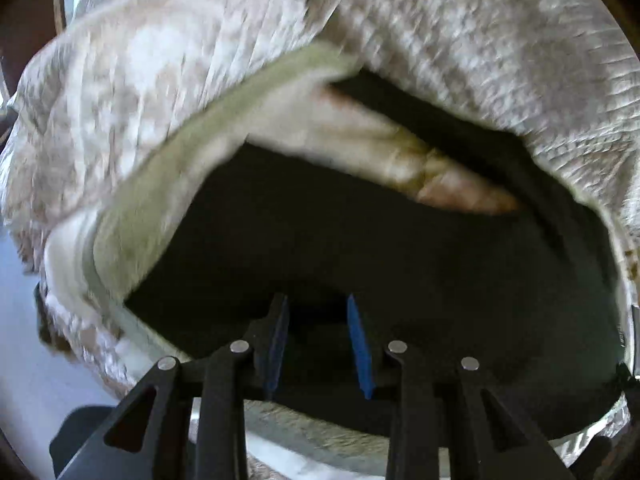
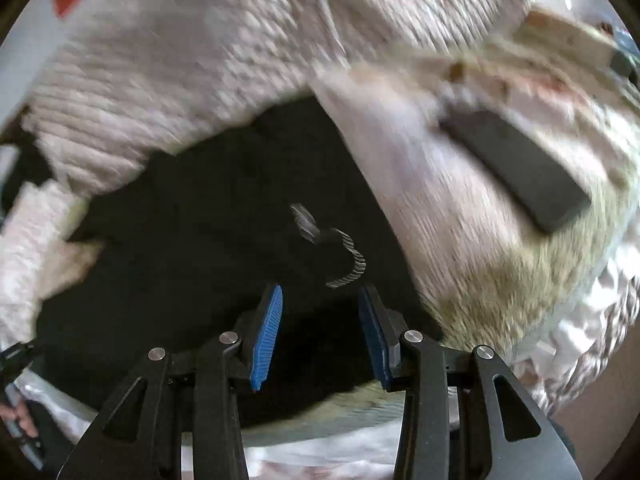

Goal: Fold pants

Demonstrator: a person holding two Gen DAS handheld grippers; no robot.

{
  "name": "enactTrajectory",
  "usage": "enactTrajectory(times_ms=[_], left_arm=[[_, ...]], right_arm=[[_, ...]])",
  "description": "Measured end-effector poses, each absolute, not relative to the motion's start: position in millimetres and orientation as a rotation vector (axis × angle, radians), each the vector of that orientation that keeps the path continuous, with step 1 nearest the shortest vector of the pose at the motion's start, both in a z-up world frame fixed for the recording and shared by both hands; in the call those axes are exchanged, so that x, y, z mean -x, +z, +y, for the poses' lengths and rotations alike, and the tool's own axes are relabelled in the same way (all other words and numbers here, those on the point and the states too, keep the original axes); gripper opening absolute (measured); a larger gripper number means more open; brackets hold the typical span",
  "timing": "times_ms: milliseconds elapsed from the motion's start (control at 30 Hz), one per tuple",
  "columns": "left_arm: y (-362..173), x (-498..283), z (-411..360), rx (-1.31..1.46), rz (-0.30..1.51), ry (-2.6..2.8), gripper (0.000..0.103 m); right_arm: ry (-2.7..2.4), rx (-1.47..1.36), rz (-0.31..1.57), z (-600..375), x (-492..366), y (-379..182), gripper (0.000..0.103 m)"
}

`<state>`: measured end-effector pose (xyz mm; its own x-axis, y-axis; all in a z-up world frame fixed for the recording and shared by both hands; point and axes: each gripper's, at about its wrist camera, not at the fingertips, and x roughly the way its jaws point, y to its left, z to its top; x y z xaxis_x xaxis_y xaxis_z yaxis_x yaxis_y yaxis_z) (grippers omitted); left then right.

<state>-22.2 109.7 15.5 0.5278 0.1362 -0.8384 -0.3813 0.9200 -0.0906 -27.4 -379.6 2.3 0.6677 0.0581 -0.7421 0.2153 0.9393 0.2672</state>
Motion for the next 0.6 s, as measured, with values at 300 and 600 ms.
enactTrajectory(times_ms=[300, 600], left_arm=[[34, 5, 104, 0.245, 0.885, 0.270, 0.033], [18, -35, 74, 0.144, 0.892, 0.173, 0.038]], right_arm=[[-0.084, -0.272, 0.713, -363, 25, 44, 0.030], [0.083, -0.182, 0.839, -313, -33, 1, 0.032]])
